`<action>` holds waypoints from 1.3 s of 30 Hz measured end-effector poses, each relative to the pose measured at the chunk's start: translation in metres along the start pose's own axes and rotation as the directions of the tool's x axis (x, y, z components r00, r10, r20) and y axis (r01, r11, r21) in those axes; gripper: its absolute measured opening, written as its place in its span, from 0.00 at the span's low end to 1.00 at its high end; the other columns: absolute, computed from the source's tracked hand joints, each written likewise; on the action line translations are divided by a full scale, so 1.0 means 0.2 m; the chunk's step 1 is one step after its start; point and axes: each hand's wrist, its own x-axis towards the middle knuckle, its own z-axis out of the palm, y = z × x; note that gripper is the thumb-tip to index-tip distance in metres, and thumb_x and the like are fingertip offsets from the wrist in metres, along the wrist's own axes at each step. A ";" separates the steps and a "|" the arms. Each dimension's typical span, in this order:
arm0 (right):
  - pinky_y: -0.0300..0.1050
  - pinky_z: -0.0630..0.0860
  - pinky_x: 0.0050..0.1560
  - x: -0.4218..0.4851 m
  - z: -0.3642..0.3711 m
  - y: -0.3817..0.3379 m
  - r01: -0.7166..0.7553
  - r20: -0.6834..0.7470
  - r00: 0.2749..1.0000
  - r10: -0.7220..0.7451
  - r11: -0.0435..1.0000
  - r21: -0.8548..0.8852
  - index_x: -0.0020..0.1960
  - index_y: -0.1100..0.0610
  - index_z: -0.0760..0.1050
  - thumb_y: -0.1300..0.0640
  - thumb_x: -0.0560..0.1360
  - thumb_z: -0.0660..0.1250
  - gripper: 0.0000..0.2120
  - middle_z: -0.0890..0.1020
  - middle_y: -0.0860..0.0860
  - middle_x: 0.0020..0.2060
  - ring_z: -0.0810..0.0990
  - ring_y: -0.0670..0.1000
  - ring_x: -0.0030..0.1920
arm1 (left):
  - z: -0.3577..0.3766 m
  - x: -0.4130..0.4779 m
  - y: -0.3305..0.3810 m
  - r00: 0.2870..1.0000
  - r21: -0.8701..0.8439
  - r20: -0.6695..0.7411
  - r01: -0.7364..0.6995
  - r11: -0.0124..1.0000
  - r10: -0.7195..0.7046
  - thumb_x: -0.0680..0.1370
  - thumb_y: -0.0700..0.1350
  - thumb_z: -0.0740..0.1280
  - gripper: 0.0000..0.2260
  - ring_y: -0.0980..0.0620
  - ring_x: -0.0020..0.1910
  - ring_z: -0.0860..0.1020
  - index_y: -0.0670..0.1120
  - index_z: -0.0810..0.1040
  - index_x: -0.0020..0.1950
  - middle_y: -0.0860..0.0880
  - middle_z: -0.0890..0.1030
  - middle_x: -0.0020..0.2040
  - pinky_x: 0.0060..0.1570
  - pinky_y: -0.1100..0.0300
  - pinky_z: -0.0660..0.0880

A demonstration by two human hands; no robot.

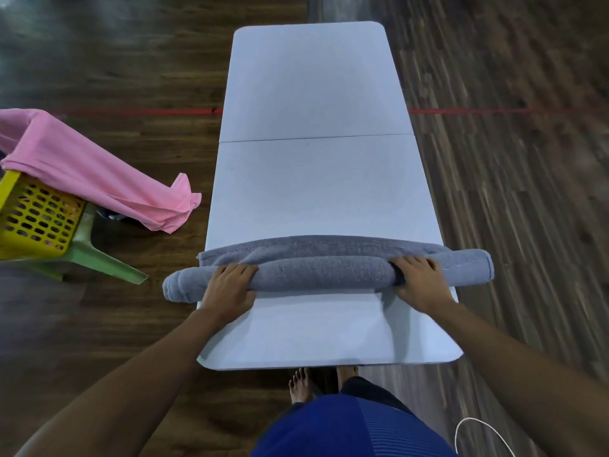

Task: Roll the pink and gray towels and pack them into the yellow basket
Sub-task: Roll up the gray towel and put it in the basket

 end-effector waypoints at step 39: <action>0.58 0.63 0.61 0.28 0.02 -0.64 -0.631 0.313 0.767 0.560 0.572 0.524 0.72 0.54 0.58 0.44 0.78 0.58 0.26 0.62 0.57 0.67 0.62 0.60 0.66 | 0.12 0.37 0.81 0.745 -0.506 0.476 0.667 0.547 -0.467 0.81 0.54 0.58 0.27 0.34 0.66 0.69 0.37 0.57 0.71 0.34 0.67 0.69 0.65 0.43 0.67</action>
